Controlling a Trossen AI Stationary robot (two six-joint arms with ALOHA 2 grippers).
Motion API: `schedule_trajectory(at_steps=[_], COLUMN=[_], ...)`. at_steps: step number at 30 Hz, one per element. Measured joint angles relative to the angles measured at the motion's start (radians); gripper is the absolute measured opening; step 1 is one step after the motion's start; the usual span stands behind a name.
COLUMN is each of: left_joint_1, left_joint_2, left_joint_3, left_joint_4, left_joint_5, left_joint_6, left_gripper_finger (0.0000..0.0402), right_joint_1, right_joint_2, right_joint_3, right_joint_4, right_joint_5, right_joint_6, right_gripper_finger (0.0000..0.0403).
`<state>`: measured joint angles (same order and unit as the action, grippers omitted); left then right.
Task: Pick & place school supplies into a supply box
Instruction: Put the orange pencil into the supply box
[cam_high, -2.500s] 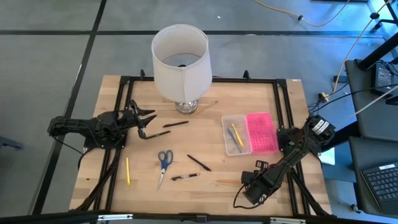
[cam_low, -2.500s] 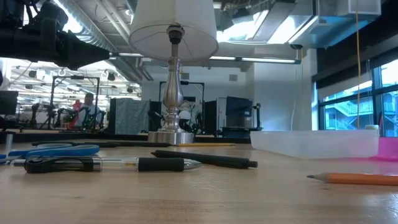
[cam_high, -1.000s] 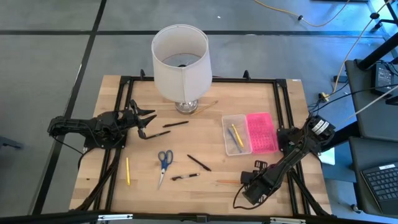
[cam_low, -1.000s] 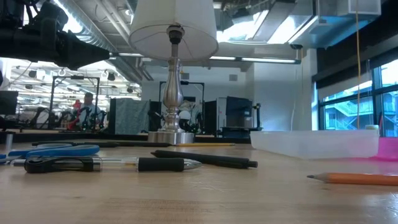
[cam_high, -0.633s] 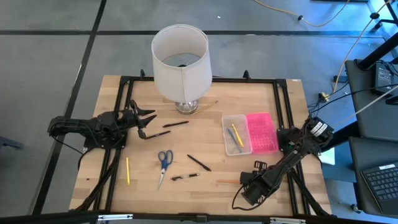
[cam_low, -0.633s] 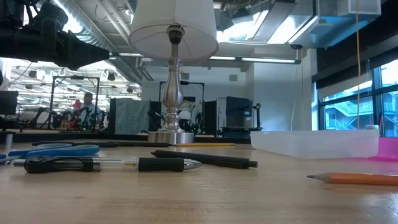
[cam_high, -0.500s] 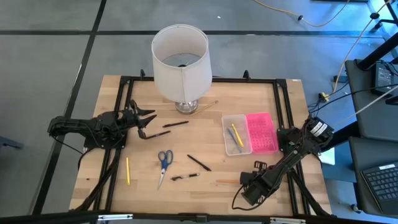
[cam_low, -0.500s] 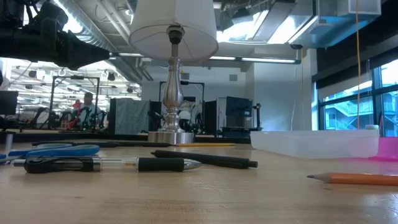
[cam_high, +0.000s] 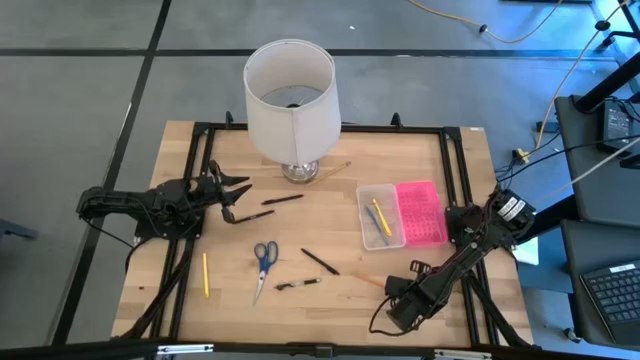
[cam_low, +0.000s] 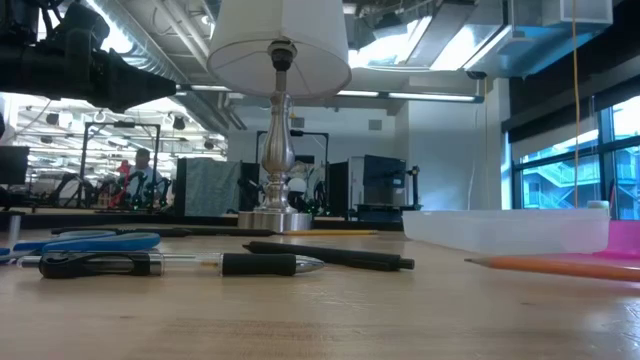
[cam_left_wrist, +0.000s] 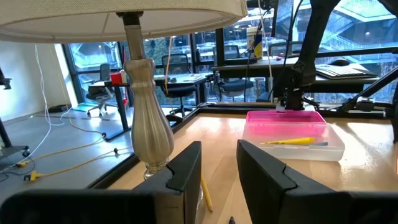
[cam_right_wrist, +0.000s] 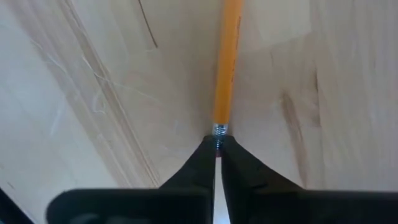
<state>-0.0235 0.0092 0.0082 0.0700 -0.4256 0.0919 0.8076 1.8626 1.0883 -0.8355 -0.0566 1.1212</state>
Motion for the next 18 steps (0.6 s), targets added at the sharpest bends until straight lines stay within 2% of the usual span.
schedule_trajectory(at_steps=[18], left_joint_1=[0.0], left_joint_2=[0.0], left_joint_3=[0.0], left_joint_4=[0.0], left_joint_5=[0.0], left_joint_6=[0.0], left_gripper_finger=[0.0098], right_joint_1=[0.001], right_joint_2=[0.004], right_joint_3=[0.11], right_joint_4=[-0.055], right_joint_5=[0.029], right_joint_6=[-0.003], right_gripper_finger=[0.0014])
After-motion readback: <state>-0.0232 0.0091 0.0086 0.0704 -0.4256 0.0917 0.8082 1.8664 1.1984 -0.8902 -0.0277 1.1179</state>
